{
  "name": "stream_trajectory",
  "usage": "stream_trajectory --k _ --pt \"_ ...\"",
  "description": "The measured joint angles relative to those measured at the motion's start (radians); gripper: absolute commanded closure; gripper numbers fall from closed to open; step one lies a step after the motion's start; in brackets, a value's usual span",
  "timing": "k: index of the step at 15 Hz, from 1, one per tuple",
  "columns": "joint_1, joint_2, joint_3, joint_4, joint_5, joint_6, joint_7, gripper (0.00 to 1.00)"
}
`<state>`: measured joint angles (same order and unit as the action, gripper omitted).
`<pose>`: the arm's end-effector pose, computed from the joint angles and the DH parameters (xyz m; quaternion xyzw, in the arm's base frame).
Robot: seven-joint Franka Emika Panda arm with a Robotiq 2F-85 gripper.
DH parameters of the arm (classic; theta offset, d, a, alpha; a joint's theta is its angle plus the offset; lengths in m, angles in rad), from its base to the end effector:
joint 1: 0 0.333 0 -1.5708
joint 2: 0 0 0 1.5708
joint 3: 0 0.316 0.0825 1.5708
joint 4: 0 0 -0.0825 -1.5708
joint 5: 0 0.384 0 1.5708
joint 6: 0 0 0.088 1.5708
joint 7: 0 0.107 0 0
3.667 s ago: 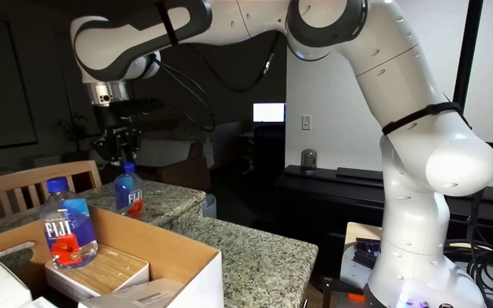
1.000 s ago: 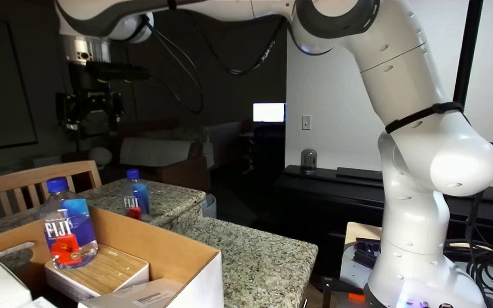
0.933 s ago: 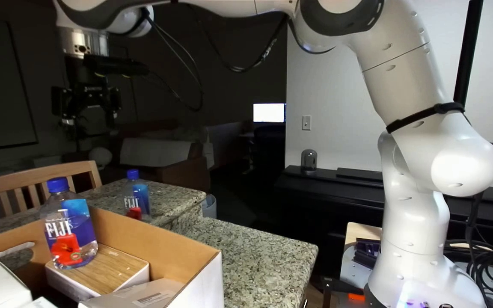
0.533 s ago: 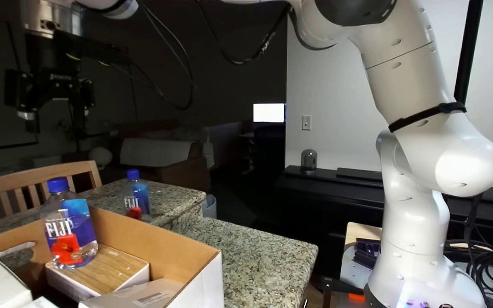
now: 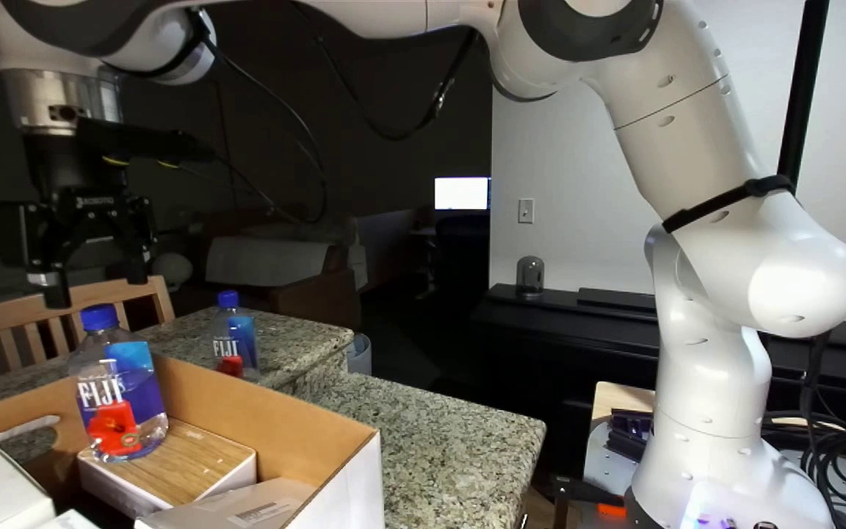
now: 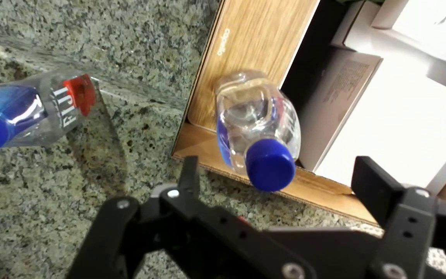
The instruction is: Remove the water bottles from the box and put them on the counter
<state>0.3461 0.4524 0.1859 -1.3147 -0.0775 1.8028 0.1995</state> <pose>0.6154 0.3253 0.4873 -0.9863 -0.1635 -0.0193 0.0099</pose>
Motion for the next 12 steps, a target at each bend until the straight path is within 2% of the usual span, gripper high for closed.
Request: stream_trajectory --k 1,2,10,12 --pt "0.000 0.008 0.003 0.000 0.000 -0.009 0.000 0.22" --pt "0.000 0.016 0.005 0.000 0.000 -0.018 0.000 0.26" --pt "0.001 0.036 0.012 0.000 -0.007 -0.022 -0.013 0.80" --pt "0.001 0.037 0.012 0.000 -0.010 -0.019 -0.013 0.89"
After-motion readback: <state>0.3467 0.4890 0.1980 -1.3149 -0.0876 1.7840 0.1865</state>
